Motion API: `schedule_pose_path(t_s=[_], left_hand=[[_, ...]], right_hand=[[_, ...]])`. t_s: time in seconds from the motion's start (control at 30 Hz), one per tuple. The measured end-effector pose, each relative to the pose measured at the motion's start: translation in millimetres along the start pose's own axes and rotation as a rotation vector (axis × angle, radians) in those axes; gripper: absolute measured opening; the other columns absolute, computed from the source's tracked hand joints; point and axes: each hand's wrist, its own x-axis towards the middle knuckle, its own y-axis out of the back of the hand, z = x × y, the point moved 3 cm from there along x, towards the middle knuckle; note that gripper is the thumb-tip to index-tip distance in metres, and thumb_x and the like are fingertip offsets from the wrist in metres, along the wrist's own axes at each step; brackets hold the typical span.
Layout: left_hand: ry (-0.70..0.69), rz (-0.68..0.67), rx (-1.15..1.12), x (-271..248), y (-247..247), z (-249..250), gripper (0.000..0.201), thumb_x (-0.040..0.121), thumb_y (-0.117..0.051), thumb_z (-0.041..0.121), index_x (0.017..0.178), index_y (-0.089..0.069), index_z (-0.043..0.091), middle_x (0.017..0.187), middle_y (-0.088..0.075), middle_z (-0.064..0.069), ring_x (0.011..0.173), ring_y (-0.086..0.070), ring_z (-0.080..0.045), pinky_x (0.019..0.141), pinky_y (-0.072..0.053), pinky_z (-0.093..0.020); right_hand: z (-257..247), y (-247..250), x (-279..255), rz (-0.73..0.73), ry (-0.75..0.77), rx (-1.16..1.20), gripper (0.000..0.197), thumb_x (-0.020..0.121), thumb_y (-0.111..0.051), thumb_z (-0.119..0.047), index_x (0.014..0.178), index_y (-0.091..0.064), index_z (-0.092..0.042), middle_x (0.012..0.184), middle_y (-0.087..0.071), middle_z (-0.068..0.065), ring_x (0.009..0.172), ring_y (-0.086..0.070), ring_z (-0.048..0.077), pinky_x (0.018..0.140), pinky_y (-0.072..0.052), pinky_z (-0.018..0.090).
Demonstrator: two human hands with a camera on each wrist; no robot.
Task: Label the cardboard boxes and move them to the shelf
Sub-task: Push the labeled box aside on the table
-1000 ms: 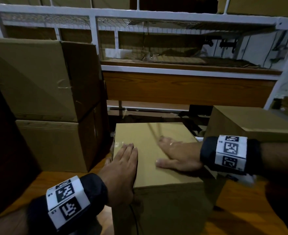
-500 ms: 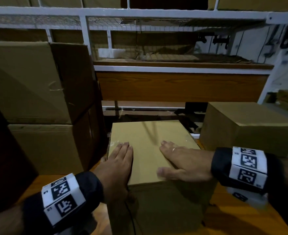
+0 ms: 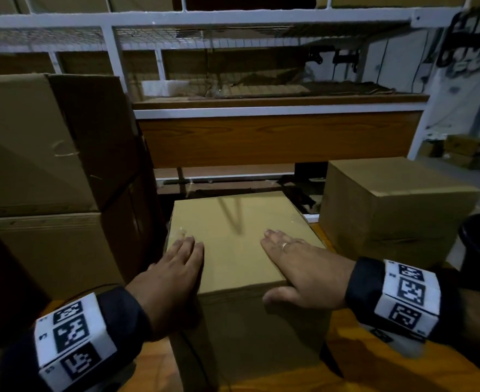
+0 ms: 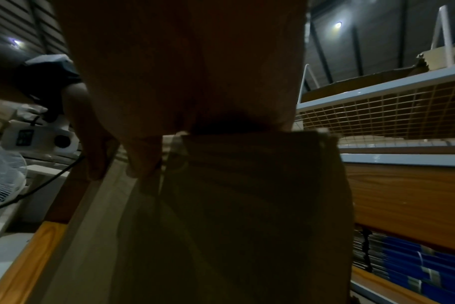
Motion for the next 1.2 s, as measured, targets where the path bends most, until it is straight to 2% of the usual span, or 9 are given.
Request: schedule_pose_path(t_s=[0.17, 0.27, 0.4, 0.7, 0.83, 0.93, 1.03, 1.1, 1.2], left_hand=[[0.005, 0.045, -0.03, 10, -1, 4, 0.102, 0.088, -0.064, 0.026, 0.15, 0.017, 0.017, 0.158, 0.019, -0.001, 0.146, 0.013, -0.021, 0.117, -0.02, -0.05], [-0.002, 0.069, -0.036, 14, -3, 4, 0.105, 0.087, -0.066, 0.031, 0.15, 0.017, 0.018, 0.158, 0.019, -0.001, 0.146, 0.013, -0.021, 0.117, -0.018, -0.049], [-0.043, 0.171, -0.028, 26, 5, 14, 0.105, 0.086, -0.065, 0.039, 0.151, 0.013, 0.013, 0.159, 0.012, -0.006, 0.146, 0.009, -0.023, 0.118, 0.0, -0.034], [-0.153, 0.308, -0.051, 85, 19, 34, 0.09, 0.085, -0.069, 0.026, 0.151, -0.009, 0.011, 0.157, -0.012, -0.008, 0.145, -0.011, -0.022, 0.116, -0.01, -0.028], [-0.186, 0.365, -0.065, 108, 22, 50, 0.082, 0.09, -0.063, 0.02, 0.152, -0.01, 0.01, 0.159, -0.01, -0.01, 0.146, -0.008, -0.023, 0.116, -0.008, -0.026], [-0.194, 0.391, -0.044, 129, 24, 64, 0.08, 0.089, -0.064, 0.016, 0.151, -0.013, 0.01, 0.158, -0.013, -0.01, 0.146, -0.011, -0.023, 0.117, -0.011, -0.03], [-0.145, 0.396, -0.056, 147, 25, 78, 0.075, 0.091, -0.058, 0.009, 0.151, -0.014, 0.013, 0.159, -0.013, -0.007, 0.146, -0.009, -0.022, 0.117, -0.019, -0.044], [-0.116, 0.417, -0.038, 155, 26, 87, 0.07, 0.093, -0.053, 0.004, 0.151, -0.015, 0.014, 0.158, -0.015, -0.006, 0.146, -0.011, -0.022, 0.115, -0.019, -0.052], [-0.092, 0.492, 0.031, 168, 25, 99, 0.067, 0.092, -0.052, 0.004, 0.149, -0.018, 0.012, 0.155, -0.022, -0.009, 0.144, -0.018, -0.024, 0.115, -0.019, -0.051]], right_hand=[[18, 0, 4, 0.022, -0.062, 0.027, 0.097, 0.088, -0.044, -0.065, 0.153, 0.008, -0.013, 0.161, 0.011, 0.008, 0.148, 0.006, 0.019, 0.121, -0.005, 0.034], [26, -1, 8, 0.038, -0.079, 0.029, 0.098, 0.088, -0.044, -0.065, 0.153, 0.008, -0.012, 0.161, 0.01, 0.008, 0.148, 0.006, 0.019, 0.121, -0.006, 0.034], [39, -2, 13, 0.078, -0.125, 0.026, 0.098, 0.088, -0.044, -0.066, 0.153, 0.005, -0.01, 0.161, 0.007, 0.01, 0.148, 0.003, 0.021, 0.12, -0.007, 0.034], [73, -7, 16, 0.189, -0.25, 0.039, 0.084, 0.095, -0.045, -0.053, 0.153, -0.004, -0.008, 0.161, -0.004, 0.012, 0.148, -0.005, 0.023, 0.12, -0.011, 0.034], [93, -8, 16, 0.237, -0.325, 0.051, 0.073, 0.097, -0.047, -0.042, 0.151, -0.013, -0.008, 0.16, -0.012, 0.013, 0.147, -0.011, 0.024, 0.118, -0.014, 0.034], [111, -10, 21, 0.271, -0.374, 0.039, 0.063, 0.098, -0.049, -0.035, 0.147, -0.023, -0.006, 0.156, -0.022, 0.015, 0.145, -0.02, 0.025, 0.117, -0.02, 0.035], [127, -11, 24, 0.307, -0.418, 0.036, 0.055, 0.098, -0.049, -0.028, 0.143, -0.028, -0.005, 0.152, -0.029, 0.015, 0.142, -0.026, 0.026, 0.114, -0.025, 0.035], [136, -12, 25, 0.334, -0.443, 0.038, 0.05, 0.098, -0.047, -0.025, 0.141, -0.031, -0.005, 0.149, -0.034, 0.015, 0.139, -0.03, 0.026, 0.113, -0.027, 0.035], [149, -14, 29, 0.356, -0.459, 0.037, 0.049, 0.098, -0.048, -0.023, 0.14, -0.033, -0.004, 0.146, -0.037, 0.015, 0.137, -0.032, 0.027, 0.111, -0.027, 0.035]])
